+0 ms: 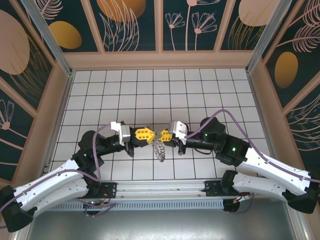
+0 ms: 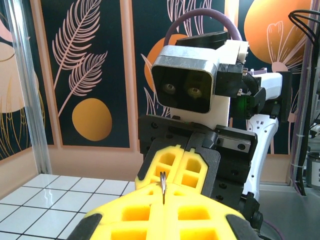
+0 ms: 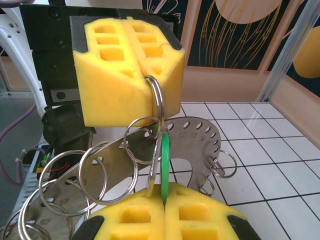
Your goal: Put the keys on the keyring
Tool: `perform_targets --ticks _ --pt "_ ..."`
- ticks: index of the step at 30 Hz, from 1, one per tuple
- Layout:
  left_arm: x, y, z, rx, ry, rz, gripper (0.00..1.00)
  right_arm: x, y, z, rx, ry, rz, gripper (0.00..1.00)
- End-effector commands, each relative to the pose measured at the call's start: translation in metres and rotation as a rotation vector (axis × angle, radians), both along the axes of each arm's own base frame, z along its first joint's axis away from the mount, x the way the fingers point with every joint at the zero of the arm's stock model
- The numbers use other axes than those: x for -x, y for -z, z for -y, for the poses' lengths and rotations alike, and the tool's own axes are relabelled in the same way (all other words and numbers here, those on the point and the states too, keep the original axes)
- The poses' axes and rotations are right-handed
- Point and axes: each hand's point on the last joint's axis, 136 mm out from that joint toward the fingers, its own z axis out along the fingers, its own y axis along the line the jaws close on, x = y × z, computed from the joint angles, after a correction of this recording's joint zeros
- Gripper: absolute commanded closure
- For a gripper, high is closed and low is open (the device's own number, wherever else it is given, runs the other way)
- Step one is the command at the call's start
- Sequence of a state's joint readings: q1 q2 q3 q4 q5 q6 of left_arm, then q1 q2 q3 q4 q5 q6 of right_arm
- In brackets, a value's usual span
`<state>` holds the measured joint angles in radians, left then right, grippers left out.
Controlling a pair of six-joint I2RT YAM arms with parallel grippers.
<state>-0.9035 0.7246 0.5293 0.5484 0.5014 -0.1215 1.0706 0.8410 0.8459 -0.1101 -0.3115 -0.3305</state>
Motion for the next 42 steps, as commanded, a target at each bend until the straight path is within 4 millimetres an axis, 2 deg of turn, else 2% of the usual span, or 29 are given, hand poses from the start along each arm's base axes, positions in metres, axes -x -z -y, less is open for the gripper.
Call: perform_targets --ticks 1,19,28,30,33,39,41,42 --pt "0.003 -0.008 -0.002 -0.004 0.006 0.026 1.00 0.001 -0.018 0.004 -0.063 0.005 0.037 1.00" --pt "0.001 -0.005 -0.001 -0.062 -0.015 0.018 1.00 -0.008 -0.041 0.017 -0.115 0.089 0.098 1.00" --pt "-0.015 0.011 -0.003 -0.109 -0.103 -0.006 0.99 -0.023 -0.046 0.024 -0.119 0.182 0.130 1.00" --pt "-0.020 0.018 -0.003 -0.123 -0.129 -0.021 0.79 -0.029 -0.044 0.024 -0.107 0.210 0.127 1.00" --pt "-0.029 0.028 -0.005 -0.131 -0.179 -0.047 0.59 -0.044 -0.037 0.023 -0.071 0.266 0.105 1.00" --pt "-0.074 0.055 -0.026 -0.148 -0.452 -0.164 0.47 -0.090 -0.006 0.022 0.025 0.387 -0.007 1.00" --pt "-0.081 0.065 -0.031 -0.150 -0.497 -0.194 0.44 -0.105 0.001 0.023 0.038 0.415 -0.047 1.00" --pt "-0.082 0.069 -0.033 -0.150 -0.512 -0.204 0.35 -0.111 0.004 0.023 0.039 0.422 -0.064 1.00"
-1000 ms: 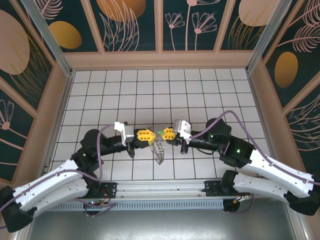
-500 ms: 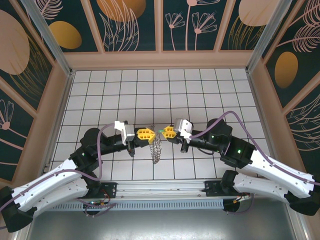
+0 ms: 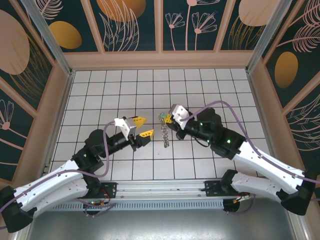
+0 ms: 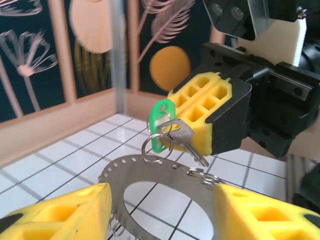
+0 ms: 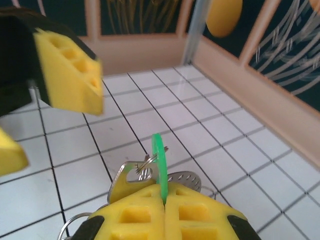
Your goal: Put the keys on the keyring
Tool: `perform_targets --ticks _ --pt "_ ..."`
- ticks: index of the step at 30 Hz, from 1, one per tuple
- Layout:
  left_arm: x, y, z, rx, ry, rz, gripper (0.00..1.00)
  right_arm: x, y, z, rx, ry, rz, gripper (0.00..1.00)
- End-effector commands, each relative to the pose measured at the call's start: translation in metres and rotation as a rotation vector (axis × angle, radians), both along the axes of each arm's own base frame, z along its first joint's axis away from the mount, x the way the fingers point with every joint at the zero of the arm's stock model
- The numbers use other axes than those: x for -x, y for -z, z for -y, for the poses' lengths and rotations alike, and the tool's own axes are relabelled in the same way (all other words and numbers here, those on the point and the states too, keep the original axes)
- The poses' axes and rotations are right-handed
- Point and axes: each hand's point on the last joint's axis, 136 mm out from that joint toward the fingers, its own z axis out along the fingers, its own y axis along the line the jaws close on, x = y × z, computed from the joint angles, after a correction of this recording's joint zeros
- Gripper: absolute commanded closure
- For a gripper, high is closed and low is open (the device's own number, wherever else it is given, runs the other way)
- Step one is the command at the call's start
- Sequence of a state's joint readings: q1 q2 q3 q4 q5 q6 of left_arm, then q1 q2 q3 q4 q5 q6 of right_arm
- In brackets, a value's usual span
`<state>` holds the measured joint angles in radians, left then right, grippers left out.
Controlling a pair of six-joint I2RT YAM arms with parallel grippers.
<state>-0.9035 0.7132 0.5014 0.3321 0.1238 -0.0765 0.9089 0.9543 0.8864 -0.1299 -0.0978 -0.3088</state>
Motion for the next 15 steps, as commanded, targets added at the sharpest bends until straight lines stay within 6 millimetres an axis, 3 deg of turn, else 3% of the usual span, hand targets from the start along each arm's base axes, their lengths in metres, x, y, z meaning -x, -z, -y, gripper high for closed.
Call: perform_targets --ticks 1,2,3,9,15 --pt "-0.020 0.017 -0.018 0.012 -0.153 -0.058 0.24 -0.023 -0.015 0.002 -0.060 0.061 -0.037 1.00" --pt "-0.021 0.022 -0.020 0.015 -0.168 -0.068 0.15 -0.029 -0.012 0.002 -0.054 0.071 -0.050 1.00" --pt "-0.022 0.024 -0.023 0.019 -0.180 -0.076 0.13 -0.036 -0.008 0.000 -0.045 0.079 -0.059 1.00" --pt "-0.024 0.041 -0.040 0.032 -0.254 -0.105 0.05 -0.075 0.011 -0.015 0.005 0.121 -0.110 1.00" --pt "-0.028 0.053 -0.054 0.015 -0.321 -0.120 0.01 -0.131 0.032 -0.036 0.038 0.167 -0.162 1.00"
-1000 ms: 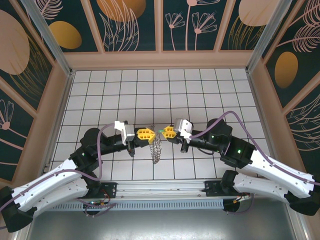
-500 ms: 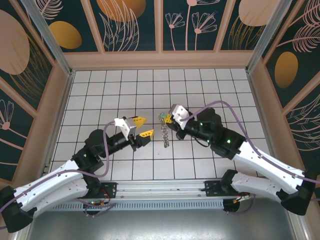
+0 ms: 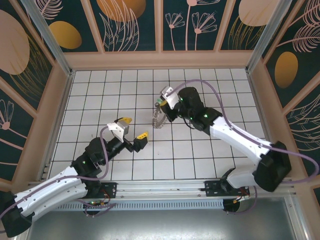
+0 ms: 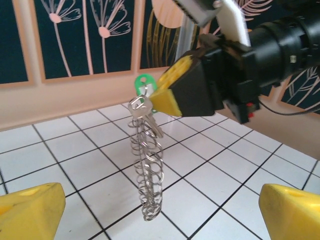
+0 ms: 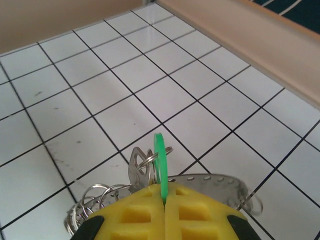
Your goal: Put the keys on the keyring
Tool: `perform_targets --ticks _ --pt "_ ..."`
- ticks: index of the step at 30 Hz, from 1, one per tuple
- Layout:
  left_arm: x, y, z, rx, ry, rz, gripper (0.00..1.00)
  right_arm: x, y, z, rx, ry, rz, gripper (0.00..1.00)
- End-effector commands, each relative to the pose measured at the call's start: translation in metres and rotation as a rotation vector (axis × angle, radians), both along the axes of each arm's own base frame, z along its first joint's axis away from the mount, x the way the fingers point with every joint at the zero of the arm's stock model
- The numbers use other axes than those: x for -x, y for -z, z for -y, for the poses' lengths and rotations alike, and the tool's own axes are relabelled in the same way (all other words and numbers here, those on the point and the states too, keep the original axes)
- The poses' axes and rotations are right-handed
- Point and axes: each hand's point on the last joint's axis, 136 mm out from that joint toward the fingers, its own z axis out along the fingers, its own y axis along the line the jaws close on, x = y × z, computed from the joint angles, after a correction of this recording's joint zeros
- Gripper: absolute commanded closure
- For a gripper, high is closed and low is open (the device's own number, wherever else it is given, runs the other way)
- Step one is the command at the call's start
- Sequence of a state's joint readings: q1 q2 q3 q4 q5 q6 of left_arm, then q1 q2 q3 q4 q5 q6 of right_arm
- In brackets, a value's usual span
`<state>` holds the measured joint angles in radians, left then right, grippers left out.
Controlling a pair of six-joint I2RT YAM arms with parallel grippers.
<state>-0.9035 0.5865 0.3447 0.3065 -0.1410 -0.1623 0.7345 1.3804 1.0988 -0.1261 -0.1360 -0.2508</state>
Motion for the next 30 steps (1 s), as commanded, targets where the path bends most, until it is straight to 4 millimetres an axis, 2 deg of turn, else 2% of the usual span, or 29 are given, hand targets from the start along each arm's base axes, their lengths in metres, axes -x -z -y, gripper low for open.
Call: perform_targets --ticks 1,5,10,14,19,30 --pt "-0.005 0.007 -0.011 0.001 -0.062 -0.018 0.01 -0.035 -0.022 -0.018 -0.066 0.014 0.035 1.00" --pt "-0.005 0.007 -0.016 0.002 -0.085 -0.012 0.02 -0.075 -0.008 -0.036 -0.050 0.021 0.006 1.00" --pt "-0.007 0.007 -0.021 -0.001 -0.108 -0.009 0.01 -0.119 0.026 -0.049 -0.031 0.036 -0.068 1.00" --pt "-0.008 0.009 -0.023 -0.005 -0.123 -0.015 0.02 -0.134 0.051 -0.049 -0.038 0.054 -0.123 1.00" --pt "-0.010 0.012 -0.026 -0.013 -0.143 -0.022 0.01 -0.122 0.082 -0.042 -0.038 0.051 -0.179 1.00" --pt "-0.016 0.011 -0.022 -0.048 -0.153 -0.030 0.02 -0.047 0.139 -0.006 -0.135 0.071 -0.351 1.00"
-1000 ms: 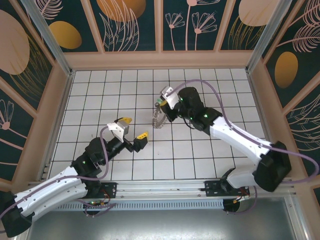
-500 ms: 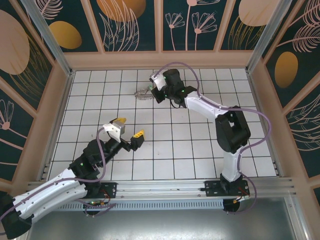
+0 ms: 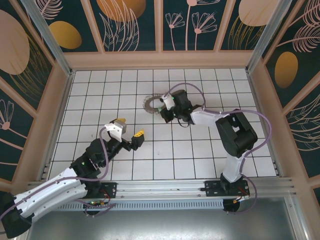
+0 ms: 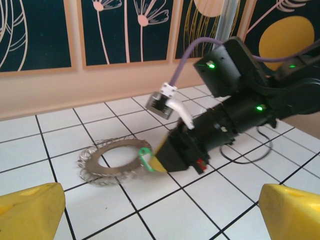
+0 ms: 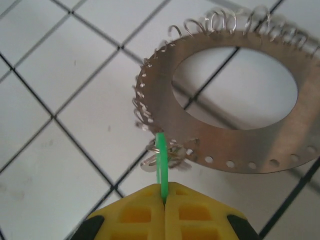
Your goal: Put the keys on the keyring
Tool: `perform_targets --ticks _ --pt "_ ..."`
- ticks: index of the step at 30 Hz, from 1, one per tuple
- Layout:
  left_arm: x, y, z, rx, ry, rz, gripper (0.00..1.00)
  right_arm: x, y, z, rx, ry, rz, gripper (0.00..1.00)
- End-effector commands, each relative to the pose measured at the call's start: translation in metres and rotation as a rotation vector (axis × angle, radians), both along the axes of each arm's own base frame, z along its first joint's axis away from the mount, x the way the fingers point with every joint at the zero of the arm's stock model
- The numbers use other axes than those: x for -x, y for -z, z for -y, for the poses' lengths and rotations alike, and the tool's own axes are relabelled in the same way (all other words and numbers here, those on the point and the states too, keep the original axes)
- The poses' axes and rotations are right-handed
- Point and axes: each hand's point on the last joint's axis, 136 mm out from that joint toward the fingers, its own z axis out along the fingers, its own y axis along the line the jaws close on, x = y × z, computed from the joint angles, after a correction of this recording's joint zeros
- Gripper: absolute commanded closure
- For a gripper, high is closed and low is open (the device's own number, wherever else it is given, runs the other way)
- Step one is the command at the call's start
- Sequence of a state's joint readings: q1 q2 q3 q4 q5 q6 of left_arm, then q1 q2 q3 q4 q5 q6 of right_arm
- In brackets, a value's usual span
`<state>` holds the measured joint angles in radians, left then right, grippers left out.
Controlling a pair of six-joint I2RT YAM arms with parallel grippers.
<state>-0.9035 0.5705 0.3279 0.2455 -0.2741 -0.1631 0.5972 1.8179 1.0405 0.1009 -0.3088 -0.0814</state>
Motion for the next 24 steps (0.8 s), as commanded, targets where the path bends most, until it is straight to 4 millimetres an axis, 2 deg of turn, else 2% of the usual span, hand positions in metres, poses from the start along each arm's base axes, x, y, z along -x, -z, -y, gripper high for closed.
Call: perform_targets --ticks 1,3,8,13,15,19,21,22,23,24 --pt "-0.004 -0.008 -0.001 -0.001 -0.022 0.004 0.01 0.014 -0.027 -0.005 -0.147 0.004 0.020 1.00" --pt "-0.005 -0.007 0.001 -0.013 -0.020 0.001 0.01 0.027 -0.018 -0.002 -0.153 0.006 -0.019 1.00" --pt "-0.008 -0.007 0.007 -0.019 -0.011 -0.004 0.02 0.054 -0.001 0.012 -0.144 0.042 -0.075 0.91" --pt "-0.008 -0.015 0.009 0.034 -0.003 0.004 0.02 0.068 -0.006 0.035 -0.125 0.113 -0.044 0.82" --pt "-0.009 -0.014 0.009 0.040 -0.012 -0.001 0.01 0.071 -0.018 0.045 -0.119 0.141 -0.004 0.71" --pt "-0.016 -0.007 0.014 0.032 -0.024 -0.033 0.01 0.072 -0.054 0.063 -0.130 0.195 0.116 0.51" --pt "-0.021 -0.003 0.016 0.033 -0.046 -0.055 0.01 0.069 -0.075 0.073 -0.139 0.219 0.194 0.35" --pt "-0.024 -0.001 0.015 0.035 -0.067 -0.064 0.01 0.067 -0.085 0.079 -0.139 0.236 0.239 0.21" --pt "-0.029 0.003 0.012 0.033 -0.102 -0.070 0.01 0.064 -0.095 0.087 -0.140 0.262 0.284 0.02" --pt "-0.034 0.005 0.009 0.029 -0.136 -0.073 0.02 0.061 -0.101 0.095 -0.140 0.289 0.313 0.01"
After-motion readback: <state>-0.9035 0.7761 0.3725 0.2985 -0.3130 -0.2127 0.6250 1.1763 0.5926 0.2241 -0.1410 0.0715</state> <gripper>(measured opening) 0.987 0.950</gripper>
